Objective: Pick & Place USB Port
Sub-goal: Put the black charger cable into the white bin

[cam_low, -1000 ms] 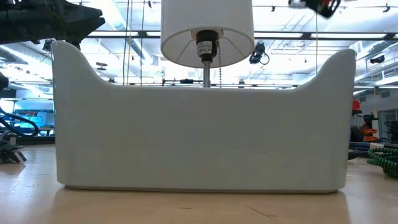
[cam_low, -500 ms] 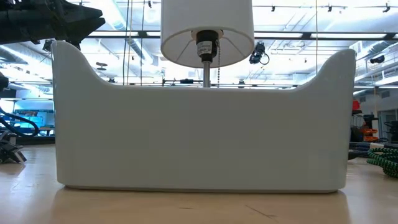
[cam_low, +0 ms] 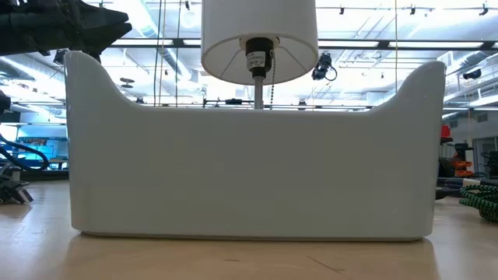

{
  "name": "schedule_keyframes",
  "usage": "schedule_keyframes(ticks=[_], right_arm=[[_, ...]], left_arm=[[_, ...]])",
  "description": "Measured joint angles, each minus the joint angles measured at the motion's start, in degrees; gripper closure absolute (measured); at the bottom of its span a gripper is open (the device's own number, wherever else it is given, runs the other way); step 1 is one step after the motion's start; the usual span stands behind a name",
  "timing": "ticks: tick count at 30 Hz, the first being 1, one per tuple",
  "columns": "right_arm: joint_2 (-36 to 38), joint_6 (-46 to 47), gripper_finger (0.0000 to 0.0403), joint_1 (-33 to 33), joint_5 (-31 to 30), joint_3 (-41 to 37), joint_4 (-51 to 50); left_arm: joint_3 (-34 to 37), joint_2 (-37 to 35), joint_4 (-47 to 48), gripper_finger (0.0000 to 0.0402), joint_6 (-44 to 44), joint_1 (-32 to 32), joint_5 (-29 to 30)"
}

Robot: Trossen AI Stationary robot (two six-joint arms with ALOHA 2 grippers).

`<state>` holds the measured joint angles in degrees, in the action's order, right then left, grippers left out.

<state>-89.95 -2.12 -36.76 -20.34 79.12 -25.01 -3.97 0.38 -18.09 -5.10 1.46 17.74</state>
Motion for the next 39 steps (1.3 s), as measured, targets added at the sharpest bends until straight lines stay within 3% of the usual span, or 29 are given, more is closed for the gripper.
schedule_keyframes(ticks=[8,14,30,39], right_arm=[[-3.9,-6.5,0.0391,3.7,-0.4,0.1,6.5],[-6.9,-9.5,0.0391,7.2,6.6,0.1,11.1],[-7.0,-8.9,0.0388,7.9,8.7,0.1,10.5],[-7.0,-8.0,0.0283,7.9,7.9,0.1,10.9]], left_arm=[[0.0,0.0,0.0,0.0257,0.0,0.0,0.0],[0.0,0.0,0.0,0.0257,0.0,0.0,0.0],[0.0,0.0,0.4,0.0257,-0.1,0.0,0.0],[0.0,0.0,0.4,0.0257,-0.1,0.0,0.0]])
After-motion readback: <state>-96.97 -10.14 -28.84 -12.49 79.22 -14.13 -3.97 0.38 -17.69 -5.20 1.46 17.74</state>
